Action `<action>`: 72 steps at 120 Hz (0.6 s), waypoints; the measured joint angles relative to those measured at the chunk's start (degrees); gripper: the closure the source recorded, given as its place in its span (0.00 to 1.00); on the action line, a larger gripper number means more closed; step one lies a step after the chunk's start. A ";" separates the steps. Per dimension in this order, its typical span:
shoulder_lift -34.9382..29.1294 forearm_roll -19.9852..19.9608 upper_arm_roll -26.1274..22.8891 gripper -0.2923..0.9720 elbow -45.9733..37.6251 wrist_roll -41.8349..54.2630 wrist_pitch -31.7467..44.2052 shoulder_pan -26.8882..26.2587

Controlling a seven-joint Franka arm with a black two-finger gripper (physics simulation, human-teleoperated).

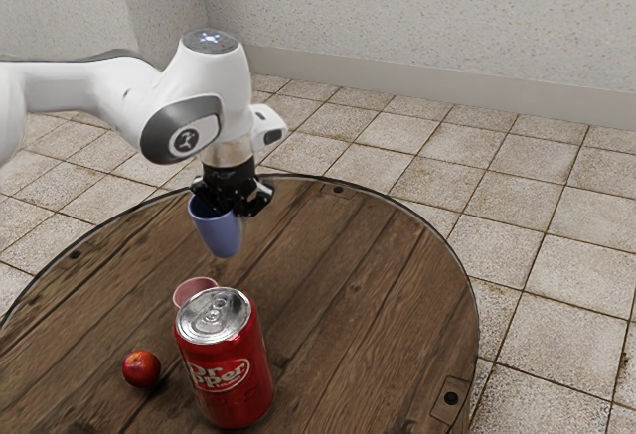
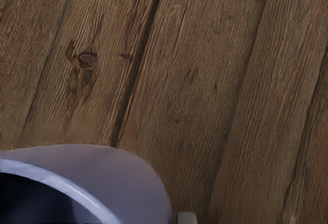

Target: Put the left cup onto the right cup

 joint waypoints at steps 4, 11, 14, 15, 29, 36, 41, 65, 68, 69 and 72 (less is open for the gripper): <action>-1.83 -0.50 -0.48 0.85 -1.52 -0.76 -0.69 -0.28; -4.01 -1.43 -0.82 0.85 -2.91 -1.98 -2.09 -0.91; -4.74 -1.90 -0.86 0.85 -3.44 -2.46 -2.71 -0.91; -4.93 -2.07 -0.85 0.85 -3.61 -2.62 -2.90 -0.87; -6.00 -3.52 0.76 0.85 -4.71 -4.44 -5.20 -0.25; -6.61 -3.93 1.44 0.85 -5.53 -5.19 -6.13 0.03; -7.09 -4.16 1.64 0.85 -6.13 -5.69 -6.68 0.03; -7.77 -5.57 1.71 0.85 -7.82 -8.09 -7.83 -0.07; -7.66 -5.65 1.71 0.85 -7.84 -8.35 -7.84 -0.07; -7.62 -5.67 1.71 0.85 -7.85 -8.43 -7.84 -0.07; -7.53 -5.73 1.71 0.85 -7.86 -8.68 -7.84 -0.06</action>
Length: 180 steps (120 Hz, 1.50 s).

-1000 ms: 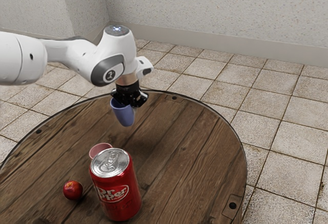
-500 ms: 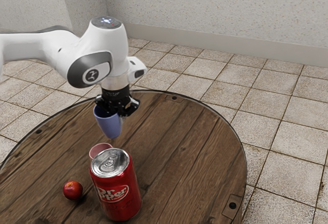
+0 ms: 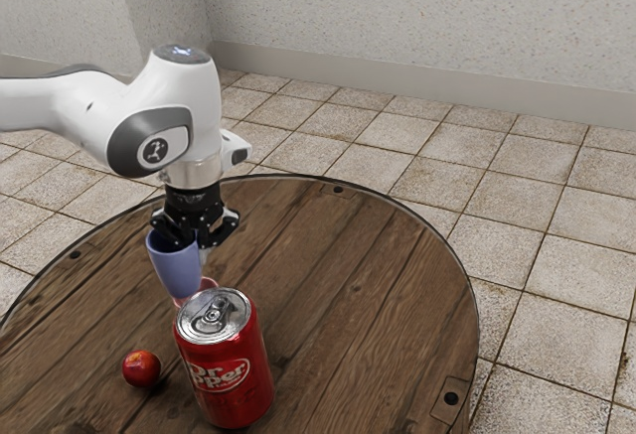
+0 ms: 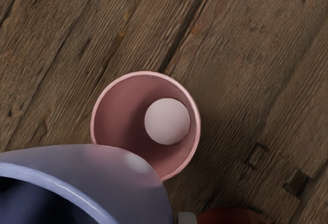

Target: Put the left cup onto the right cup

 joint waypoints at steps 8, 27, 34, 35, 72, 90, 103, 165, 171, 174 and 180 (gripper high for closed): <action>0.45 -0.08 0.00 0.85 -0.01 -0.60 0.24 0.00; 1.00 -0.16 0.00 0.85 -0.02 -1.79 0.79 -0.01; 1.48 -0.18 0.03 0.85 -0.02 -2.15 1.07 -0.02; 1.54 -0.18 0.04 0.85 -0.02 -2.20 1.12 -0.02; 2.46 -0.20 0.18 0.85 -0.69 -3.56 2.41 0.07; 2.41 0.01 0.18 0.85 -0.74 -3.94 2.59 0.08; 2.41 0.23 0.27 0.85 -0.51 -4.09 2.67 0.03; 4.12 2.19 1.24 0.85 1.55 -4.18 3.25 0.07; 4.38 2.21 1.24 0.85 1.61 -4.20 3.37 0.07; 4.64 2.22 1.24 0.85 1.63 -4.21 3.47 0.06; 5.31 2.24 1.29 0.85 1.62 -4.21 3.75 0.05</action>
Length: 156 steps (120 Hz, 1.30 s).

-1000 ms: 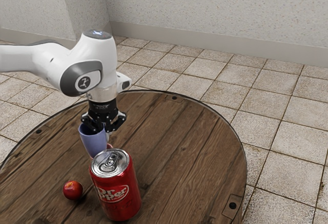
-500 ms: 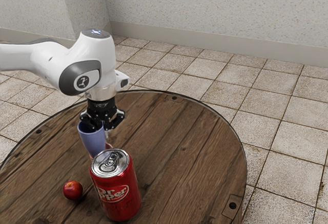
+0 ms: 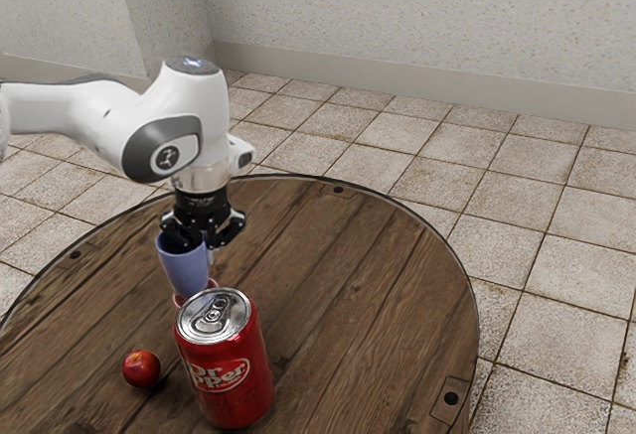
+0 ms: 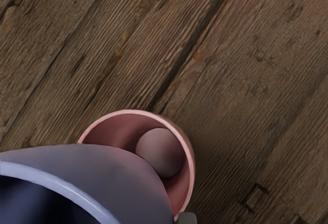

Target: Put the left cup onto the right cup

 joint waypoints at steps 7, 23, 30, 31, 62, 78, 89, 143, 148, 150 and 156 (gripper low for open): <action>0.73 0.02 0.03 0.85 0.02 -0.01 0.39 0.08; 1.45 0.24 0.05 0.85 0.00 -0.04 1.15 0.17; 1.81 0.30 0.07 0.85 -0.04 -0.05 1.48 0.12; 1.85 0.30 0.07 0.85 -0.04 -0.06 1.53 0.12; 2.06 0.38 0.67 0.85 -0.55 -0.11 2.41 0.06; 1.96 0.39 0.91 0.85 -0.98 -0.13 2.65 0.51; 2.15 0.40 0.93 0.85 -1.02 -0.14 2.94 0.65; 4.05 1.46 0.99 0.85 -0.59 -0.23 4.65 -0.04; 4.27 1.50 1.03 0.85 -0.59 -0.24 4.82 -0.11; 4.37 1.51 1.06 0.85 -0.59 -0.25 4.88 -0.15; 4.63 1.54 1.14 0.85 -0.59 -0.26 5.04 -0.26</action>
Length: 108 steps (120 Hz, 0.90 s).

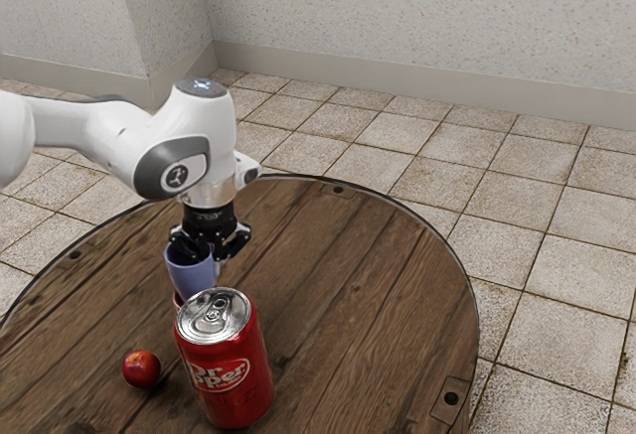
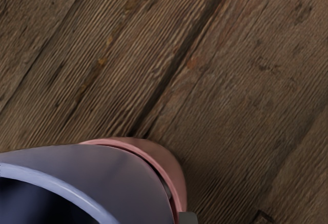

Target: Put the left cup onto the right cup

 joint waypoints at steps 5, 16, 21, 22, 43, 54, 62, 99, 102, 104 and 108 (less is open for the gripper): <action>0.24 0.03 -0.29 0.85 0.00 -0.01 0.10 0.26; 0.49 0.05 -0.37 0.84 -0.02 -0.02 0.28 0.31; 0.56 -0.03 -0.28 0.80 -0.06 0.03 0.37 0.22; 0.57 -0.05 -0.26 0.80 -0.07 0.05 0.39 0.21; 0.64 -0.25 0.16 0.68 -0.09 0.28 0.65 -0.09; 0.71 -0.28 0.19 0.64 -0.09 0.38 0.77 0.01; 0.72 -0.29 0.20 0.63 -0.09 0.45 0.91 0.13; -3.68 -0.49 0.07 0.35 6.29 0.74 -3.16 0.97; -3.87 -0.73 0.09 0.34 8.90 0.84 -4.67 0.89; -4.00 -0.90 0.14 0.33 10.76 1.03 -5.78 0.80; -4.14 -1.18 1.05 0.32 14.83 1.75 -8.18 -0.05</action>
